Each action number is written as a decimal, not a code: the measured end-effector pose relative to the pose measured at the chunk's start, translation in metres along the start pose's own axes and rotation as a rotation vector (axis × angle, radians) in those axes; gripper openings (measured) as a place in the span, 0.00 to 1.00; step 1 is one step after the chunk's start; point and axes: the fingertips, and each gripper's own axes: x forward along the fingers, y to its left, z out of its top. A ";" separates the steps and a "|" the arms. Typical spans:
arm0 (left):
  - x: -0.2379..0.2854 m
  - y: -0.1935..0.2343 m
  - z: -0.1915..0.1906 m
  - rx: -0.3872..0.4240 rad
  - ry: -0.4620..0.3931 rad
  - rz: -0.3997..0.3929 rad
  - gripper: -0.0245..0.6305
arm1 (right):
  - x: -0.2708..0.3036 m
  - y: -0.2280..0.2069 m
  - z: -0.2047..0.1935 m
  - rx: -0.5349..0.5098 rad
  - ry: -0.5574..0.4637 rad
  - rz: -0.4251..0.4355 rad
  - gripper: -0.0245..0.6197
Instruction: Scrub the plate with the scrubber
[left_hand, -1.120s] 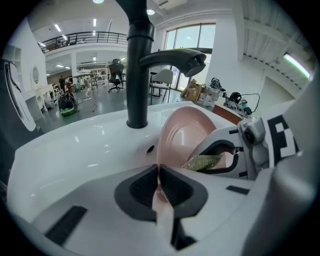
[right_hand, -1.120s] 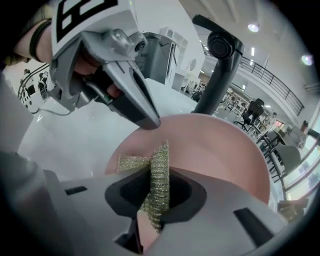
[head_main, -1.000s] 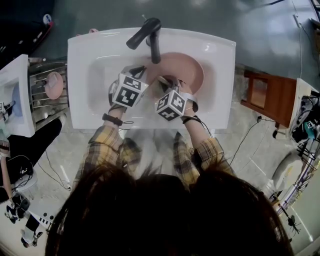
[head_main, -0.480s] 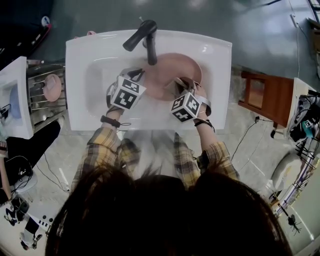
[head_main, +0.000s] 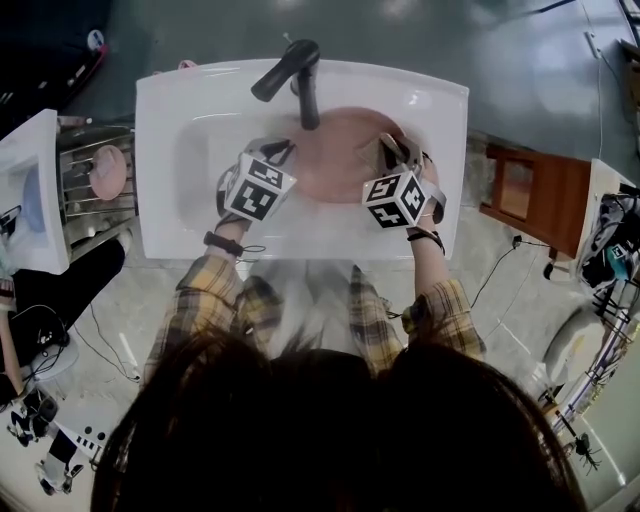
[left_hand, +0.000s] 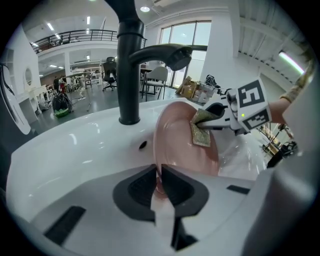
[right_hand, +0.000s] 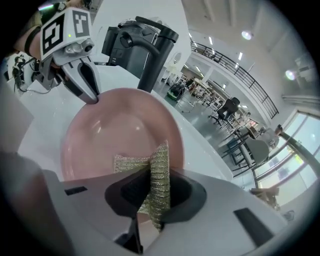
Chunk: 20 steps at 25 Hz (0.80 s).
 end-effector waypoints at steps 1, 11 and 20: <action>-0.001 -0.001 0.001 0.002 0.001 -0.003 0.08 | 0.001 -0.003 0.006 -0.004 -0.009 -0.011 0.16; -0.002 -0.001 0.000 -0.007 0.012 0.003 0.08 | 0.003 -0.005 0.067 0.001 -0.136 -0.088 0.16; -0.001 -0.001 0.001 0.002 0.013 0.009 0.08 | 0.005 0.035 0.099 -0.028 -0.191 -0.025 0.15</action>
